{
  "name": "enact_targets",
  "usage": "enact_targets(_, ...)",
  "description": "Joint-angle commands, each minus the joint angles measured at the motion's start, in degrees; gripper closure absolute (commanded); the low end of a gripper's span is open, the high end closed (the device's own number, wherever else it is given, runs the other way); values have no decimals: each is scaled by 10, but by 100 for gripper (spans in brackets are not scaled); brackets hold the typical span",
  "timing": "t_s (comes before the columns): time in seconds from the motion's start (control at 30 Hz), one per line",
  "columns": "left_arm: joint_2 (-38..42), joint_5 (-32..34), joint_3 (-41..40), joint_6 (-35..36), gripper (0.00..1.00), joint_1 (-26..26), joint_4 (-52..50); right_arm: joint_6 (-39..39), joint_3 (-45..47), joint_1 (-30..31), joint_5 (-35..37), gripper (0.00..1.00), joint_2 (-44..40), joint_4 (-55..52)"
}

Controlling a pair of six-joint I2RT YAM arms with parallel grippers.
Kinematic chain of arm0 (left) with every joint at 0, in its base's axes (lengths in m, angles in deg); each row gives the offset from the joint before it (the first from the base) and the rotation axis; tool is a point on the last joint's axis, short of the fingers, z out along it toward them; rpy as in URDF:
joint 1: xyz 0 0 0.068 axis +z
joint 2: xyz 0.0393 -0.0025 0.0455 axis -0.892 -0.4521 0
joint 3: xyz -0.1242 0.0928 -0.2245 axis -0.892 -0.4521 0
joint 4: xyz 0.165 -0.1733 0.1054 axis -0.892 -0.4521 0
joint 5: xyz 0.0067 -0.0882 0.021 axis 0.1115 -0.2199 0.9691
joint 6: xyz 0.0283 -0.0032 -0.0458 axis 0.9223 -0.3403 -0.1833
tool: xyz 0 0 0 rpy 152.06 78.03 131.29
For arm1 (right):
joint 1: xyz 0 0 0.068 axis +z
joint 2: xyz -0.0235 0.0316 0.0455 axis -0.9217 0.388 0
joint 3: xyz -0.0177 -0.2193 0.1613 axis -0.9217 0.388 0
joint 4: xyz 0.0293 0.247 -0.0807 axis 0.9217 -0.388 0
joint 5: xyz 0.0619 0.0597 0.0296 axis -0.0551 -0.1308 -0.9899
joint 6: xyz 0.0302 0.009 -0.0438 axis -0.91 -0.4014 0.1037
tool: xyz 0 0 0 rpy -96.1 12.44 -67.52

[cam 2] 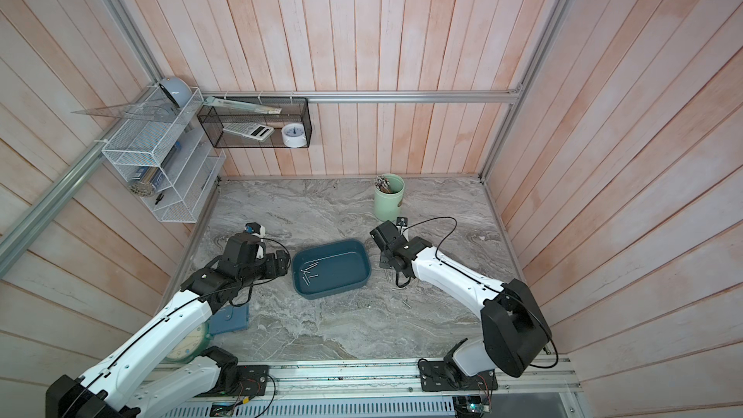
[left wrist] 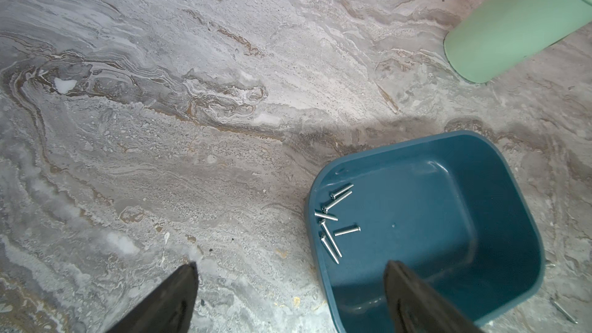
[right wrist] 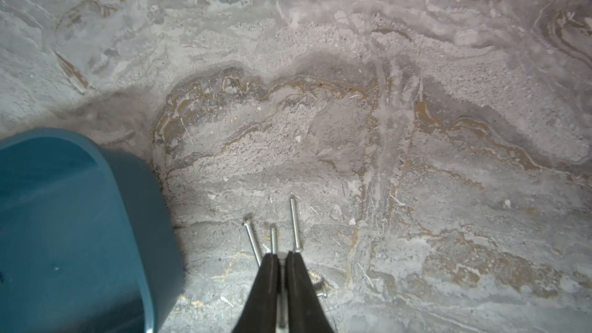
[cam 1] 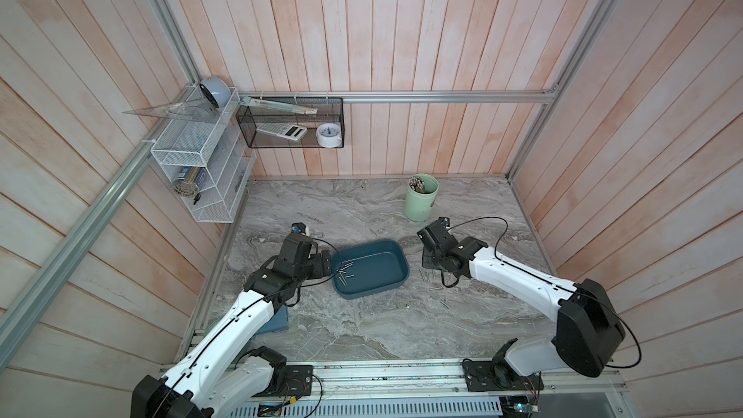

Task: Take out the screws from the storage box
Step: Place the screw at the center of the board.

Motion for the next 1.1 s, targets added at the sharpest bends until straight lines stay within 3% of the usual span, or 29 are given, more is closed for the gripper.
enact_targets(0.0,-6,-8,5,3,4,-1,-2,26,12,-4,-17,88,33,18)
enact_targets(0.43,-8,-6,7,4,4,-1,-3,50,-23,-7,-23,87,151,-34)
enact_targets(1.07,-7,-6,7,4,4,-1,-4,35,-25,-7,-25,80,122,-39)
